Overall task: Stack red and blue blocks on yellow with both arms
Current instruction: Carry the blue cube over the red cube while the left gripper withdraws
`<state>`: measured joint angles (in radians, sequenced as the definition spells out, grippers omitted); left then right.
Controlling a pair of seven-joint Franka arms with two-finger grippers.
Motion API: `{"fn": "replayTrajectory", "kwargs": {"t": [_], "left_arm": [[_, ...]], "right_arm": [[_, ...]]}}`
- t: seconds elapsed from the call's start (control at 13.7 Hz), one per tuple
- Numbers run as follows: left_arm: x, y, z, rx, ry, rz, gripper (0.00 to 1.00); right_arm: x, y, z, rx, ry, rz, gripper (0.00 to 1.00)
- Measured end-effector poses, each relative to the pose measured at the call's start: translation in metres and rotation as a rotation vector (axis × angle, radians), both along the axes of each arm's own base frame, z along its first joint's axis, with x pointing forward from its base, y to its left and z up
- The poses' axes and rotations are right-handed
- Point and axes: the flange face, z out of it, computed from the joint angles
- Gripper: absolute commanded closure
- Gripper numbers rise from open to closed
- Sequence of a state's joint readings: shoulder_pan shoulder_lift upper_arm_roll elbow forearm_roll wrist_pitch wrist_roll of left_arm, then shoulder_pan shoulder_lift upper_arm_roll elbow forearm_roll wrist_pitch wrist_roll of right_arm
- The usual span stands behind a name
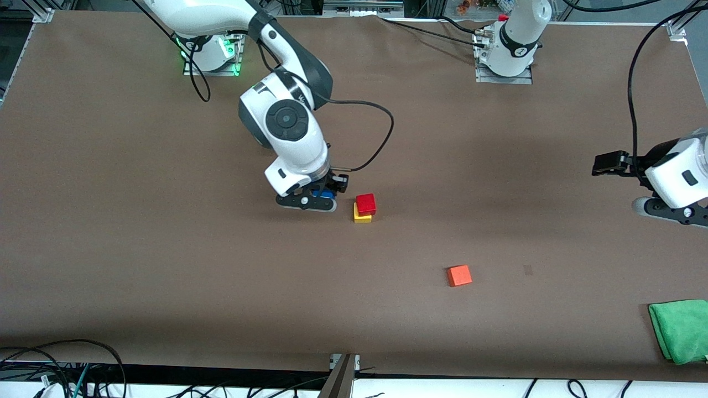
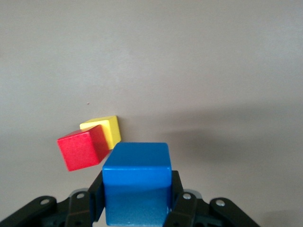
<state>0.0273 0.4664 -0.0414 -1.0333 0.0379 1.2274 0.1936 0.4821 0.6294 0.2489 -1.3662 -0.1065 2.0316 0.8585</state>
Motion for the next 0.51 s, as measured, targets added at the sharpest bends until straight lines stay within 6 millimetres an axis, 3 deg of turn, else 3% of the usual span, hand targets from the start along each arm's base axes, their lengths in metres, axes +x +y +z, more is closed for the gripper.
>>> {"fn": "replayTrajectory", "kwargs": {"t": [0.29,0.51], "left_arm": [[0.006,0.011,-0.032,-0.004,-0.026,-0.004,0.00],[0.002,0.013,-0.042,-0.003,-0.043,-0.002,0.00]], "right_arm": [[-0.003,0.026,0.001,-0.001,-0.036,0.018,0.69],[0.002,0.045,-0.003,0.022,-0.051,-0.001,0.69]]}}
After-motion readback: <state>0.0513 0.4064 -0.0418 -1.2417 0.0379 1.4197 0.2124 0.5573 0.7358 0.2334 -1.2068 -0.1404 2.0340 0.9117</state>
